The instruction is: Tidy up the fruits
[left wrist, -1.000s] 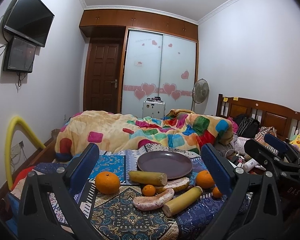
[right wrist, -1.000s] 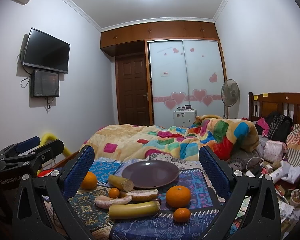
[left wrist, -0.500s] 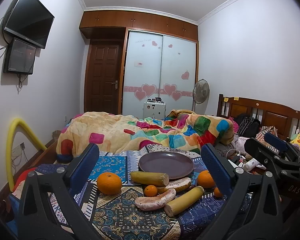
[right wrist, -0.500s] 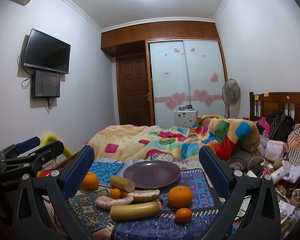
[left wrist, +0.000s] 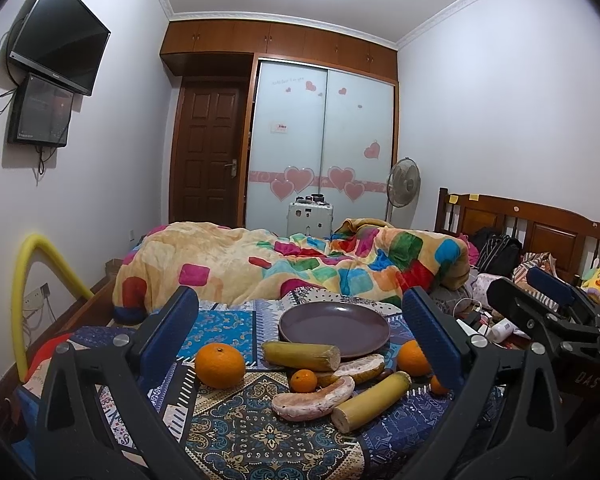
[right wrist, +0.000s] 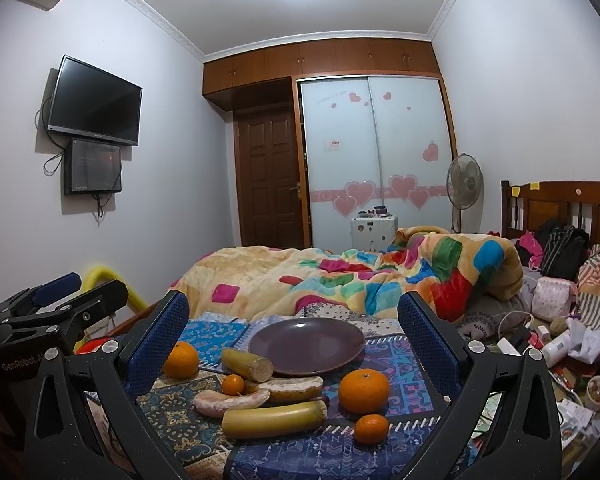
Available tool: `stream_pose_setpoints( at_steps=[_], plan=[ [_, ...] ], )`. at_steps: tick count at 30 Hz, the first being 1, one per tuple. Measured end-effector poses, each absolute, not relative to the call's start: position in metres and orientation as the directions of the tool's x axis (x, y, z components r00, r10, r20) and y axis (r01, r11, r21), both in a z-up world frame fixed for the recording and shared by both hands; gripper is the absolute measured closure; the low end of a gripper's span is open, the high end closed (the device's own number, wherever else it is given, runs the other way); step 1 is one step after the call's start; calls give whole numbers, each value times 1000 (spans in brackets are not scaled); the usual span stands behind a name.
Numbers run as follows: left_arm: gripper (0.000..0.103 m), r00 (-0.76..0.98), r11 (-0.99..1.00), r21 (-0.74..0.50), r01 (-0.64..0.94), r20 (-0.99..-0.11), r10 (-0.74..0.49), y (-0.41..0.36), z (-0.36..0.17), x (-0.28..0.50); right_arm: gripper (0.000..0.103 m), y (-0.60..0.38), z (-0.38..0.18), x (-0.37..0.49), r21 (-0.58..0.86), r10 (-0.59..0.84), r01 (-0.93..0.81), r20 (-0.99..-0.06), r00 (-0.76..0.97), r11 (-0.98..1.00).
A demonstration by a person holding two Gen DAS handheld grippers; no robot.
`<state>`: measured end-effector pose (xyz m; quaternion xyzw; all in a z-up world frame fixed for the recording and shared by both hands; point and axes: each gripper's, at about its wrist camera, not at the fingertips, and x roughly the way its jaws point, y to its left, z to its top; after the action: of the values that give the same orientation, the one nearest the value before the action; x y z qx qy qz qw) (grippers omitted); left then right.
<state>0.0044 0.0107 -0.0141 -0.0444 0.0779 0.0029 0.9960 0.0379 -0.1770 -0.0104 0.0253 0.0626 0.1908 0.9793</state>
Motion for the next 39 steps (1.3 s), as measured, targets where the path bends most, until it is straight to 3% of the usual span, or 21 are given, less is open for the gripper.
stream_pose_setpoints(
  at_steps=[13,21,28,34,39],
  plan=[
    [0,987,996,-85,-14,-158,1,12,-16,5,0,-175,-11,42,71,377,-371,-121,918,926],
    [0,974,996,-90,-8,-225,-13,20,-25,21,0,-179,-28,64,39,324,-323,-200,925,946],
    [0,912,994,-112,-15,-410,-33,42,-43,63,0,-196,-42,99,22,308,-318,-323,895,948],
    [0,822,998,-50,-31,-569,-2,53,-70,107,0,-205,-58,128,14,296,-323,-437,849,946],
    [0,741,993,-116,-35,-670,-52,71,-88,138,0,-205,-74,148,27,315,-355,-529,788,934]
  ],
)
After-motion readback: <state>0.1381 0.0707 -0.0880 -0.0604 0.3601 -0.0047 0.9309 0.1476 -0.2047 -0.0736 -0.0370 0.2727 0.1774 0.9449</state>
